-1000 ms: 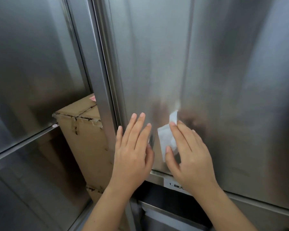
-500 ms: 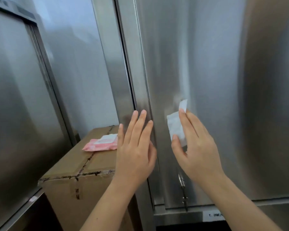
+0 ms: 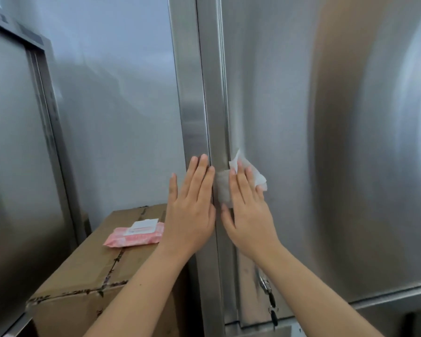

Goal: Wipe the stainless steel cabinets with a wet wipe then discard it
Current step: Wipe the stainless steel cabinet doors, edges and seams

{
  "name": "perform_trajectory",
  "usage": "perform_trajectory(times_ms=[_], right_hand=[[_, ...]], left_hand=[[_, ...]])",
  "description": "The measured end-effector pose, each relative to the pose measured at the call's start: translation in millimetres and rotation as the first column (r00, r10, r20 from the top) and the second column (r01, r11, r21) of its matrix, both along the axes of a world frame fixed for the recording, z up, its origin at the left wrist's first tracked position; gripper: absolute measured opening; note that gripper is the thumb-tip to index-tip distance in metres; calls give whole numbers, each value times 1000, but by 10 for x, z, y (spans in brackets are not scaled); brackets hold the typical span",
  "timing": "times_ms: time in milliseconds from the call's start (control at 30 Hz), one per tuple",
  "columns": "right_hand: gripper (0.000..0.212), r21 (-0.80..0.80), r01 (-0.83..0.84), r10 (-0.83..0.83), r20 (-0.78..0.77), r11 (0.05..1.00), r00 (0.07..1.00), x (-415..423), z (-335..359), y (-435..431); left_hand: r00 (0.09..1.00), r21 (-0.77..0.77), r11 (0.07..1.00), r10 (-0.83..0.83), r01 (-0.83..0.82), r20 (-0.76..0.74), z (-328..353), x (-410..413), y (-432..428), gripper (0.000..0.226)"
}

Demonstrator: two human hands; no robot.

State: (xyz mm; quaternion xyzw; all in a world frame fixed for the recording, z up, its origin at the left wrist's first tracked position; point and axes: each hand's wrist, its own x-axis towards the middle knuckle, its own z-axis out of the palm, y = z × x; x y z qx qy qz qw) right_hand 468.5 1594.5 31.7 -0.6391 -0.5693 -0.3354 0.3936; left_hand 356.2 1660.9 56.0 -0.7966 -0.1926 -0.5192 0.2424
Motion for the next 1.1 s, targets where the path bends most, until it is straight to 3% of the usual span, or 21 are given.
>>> perform_trajectory(times_ms=[233,367,767,1100], right_hand=[[61,40,147,-152,182,988,972,176,216,146],[66,116,147,-174,270,982,947,277,565,216],[61,168,211,-255,321,963,912,321,1705,379],[58,241,201,-280,361,950,889,340,2530,427]], left_hand=[[999,117,993,13,-8,-39,174,10,187,54],[1000,181,983,-2,2,-3,383,72,251,54],[988,198,980,-51,21,148,1260,193,315,56],[984,220,976,-43,4,174,2128,296,321,65]])
